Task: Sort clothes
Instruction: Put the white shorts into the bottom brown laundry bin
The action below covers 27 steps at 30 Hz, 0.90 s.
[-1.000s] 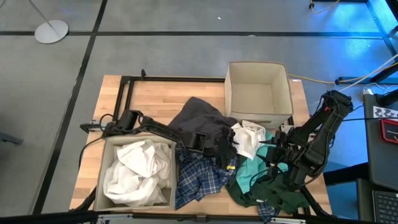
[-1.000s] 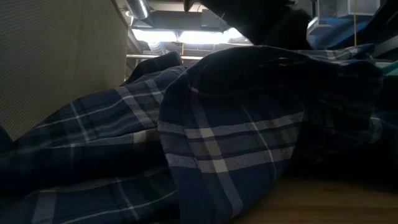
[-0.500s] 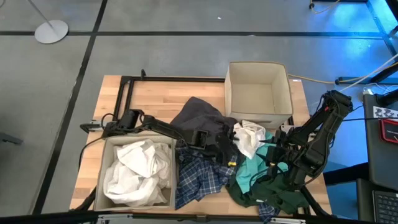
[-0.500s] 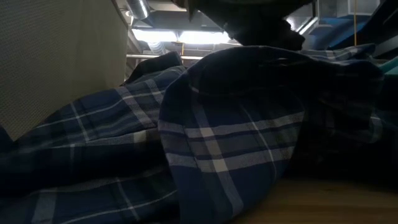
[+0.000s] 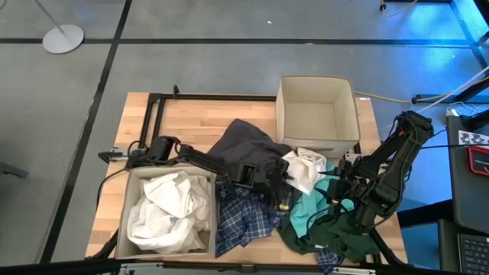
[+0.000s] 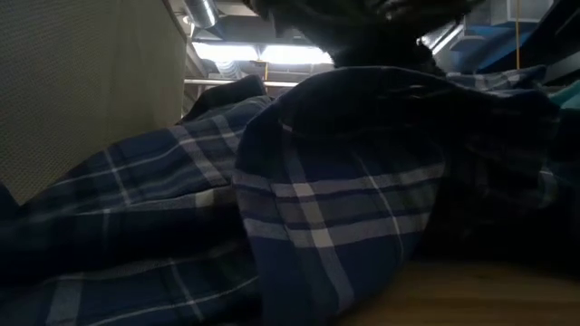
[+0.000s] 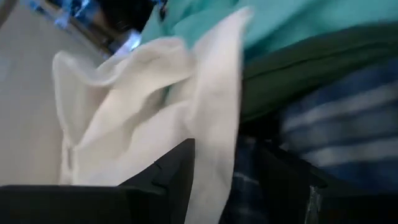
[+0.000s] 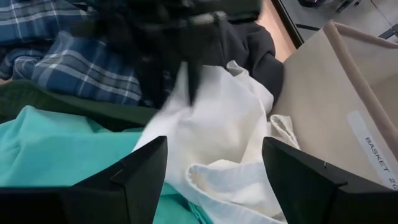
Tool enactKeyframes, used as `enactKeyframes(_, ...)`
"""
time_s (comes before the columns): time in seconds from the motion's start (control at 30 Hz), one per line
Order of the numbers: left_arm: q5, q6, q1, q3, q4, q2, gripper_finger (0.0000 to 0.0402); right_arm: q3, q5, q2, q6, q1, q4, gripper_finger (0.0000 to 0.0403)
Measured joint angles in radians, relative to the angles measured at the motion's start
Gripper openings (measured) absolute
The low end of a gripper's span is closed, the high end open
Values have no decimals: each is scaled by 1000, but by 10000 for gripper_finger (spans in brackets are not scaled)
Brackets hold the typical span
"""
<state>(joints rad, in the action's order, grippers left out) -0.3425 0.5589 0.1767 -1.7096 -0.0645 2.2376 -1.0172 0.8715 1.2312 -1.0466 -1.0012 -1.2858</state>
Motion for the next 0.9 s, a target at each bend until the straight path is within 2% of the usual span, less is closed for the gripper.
enactKeyframes(0.2,-78,37,-18,0,53,17,159,0,1,0,0,0,1,264)
enactKeyframes(0.43,-98,56,-27,0,196,14,159,0,12,0,0,0,1,264)
enactKeyframes(0.6,-95,82,-40,0,188,15,159,0,11,0,0,0,1,264)
enactKeyframes(0.77,-92,-33,-74,0,142,21,159,0,11,0,0,0,1,264)
enactKeyframes(0.9,-91,-129,-76,0,216,20,159,0,11,0,1,0,2,264)
